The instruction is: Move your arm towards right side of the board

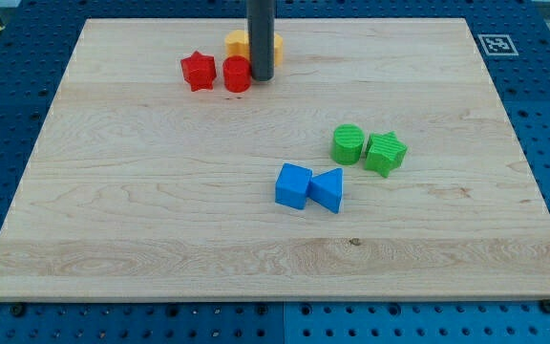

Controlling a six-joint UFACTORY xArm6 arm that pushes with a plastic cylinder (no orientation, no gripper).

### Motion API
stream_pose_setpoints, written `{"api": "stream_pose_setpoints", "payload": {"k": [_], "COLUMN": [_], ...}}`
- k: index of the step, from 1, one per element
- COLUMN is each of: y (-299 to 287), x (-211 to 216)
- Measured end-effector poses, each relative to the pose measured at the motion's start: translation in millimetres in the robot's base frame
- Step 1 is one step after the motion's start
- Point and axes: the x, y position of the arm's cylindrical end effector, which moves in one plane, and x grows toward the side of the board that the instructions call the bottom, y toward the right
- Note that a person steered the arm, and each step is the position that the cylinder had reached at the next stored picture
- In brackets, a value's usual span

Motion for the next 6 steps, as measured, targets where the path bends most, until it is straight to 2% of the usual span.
{"api": "stream_pose_setpoints", "payload": {"k": [3,4,6], "y": [-61.4,-41.4,84.2], "x": [0.0,0.4,0.5]}}
